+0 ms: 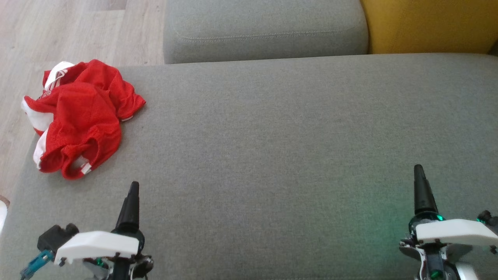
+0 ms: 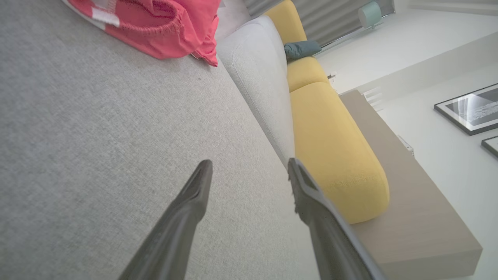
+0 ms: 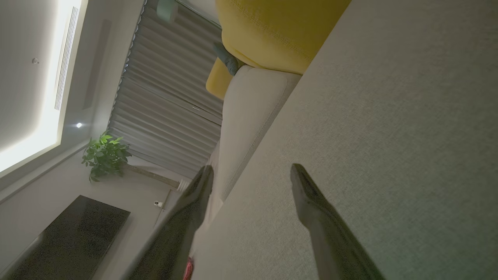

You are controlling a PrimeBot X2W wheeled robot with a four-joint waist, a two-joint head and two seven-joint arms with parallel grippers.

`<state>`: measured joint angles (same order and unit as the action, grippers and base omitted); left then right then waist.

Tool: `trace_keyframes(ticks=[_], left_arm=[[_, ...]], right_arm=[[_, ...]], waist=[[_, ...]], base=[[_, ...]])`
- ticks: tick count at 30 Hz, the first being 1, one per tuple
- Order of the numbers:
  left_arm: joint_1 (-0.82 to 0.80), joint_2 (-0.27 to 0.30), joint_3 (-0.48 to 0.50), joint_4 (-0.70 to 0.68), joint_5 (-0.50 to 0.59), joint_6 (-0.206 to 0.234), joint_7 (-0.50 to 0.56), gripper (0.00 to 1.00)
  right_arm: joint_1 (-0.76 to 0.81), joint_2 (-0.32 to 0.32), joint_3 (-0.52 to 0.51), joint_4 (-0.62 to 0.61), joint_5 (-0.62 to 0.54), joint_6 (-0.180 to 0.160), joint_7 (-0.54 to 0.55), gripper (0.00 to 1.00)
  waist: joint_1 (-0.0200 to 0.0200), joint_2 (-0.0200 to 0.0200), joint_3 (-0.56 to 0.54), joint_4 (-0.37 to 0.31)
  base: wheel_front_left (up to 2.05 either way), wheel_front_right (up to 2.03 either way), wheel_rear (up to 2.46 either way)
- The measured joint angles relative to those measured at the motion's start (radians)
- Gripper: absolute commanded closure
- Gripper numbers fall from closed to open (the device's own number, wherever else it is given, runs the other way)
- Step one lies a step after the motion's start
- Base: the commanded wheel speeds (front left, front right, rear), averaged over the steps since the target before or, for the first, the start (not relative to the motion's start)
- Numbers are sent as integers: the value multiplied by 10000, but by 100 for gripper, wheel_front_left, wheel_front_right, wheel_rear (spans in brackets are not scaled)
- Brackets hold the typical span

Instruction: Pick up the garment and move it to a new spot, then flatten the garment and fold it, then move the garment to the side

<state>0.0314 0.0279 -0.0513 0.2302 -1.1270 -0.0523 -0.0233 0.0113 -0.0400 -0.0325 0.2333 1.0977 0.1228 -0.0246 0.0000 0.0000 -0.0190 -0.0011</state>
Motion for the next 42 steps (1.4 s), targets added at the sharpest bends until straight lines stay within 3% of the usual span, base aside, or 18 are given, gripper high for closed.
trace_keyframes(ticks=[15,42], left_arm=[[26,15,-349,-203,2330,182,-418,0],[41,42,-949,-349,5478,531,-1197,0]], right_arm=[[2,-2,360,-280,-2255,0,-422,0],[0,-6,815,-583,-5645,0,-1160,0]], waist=[[0,0,-61,12],[0,0,-36,41]], base=[[0,0,0],[0,0,0]])
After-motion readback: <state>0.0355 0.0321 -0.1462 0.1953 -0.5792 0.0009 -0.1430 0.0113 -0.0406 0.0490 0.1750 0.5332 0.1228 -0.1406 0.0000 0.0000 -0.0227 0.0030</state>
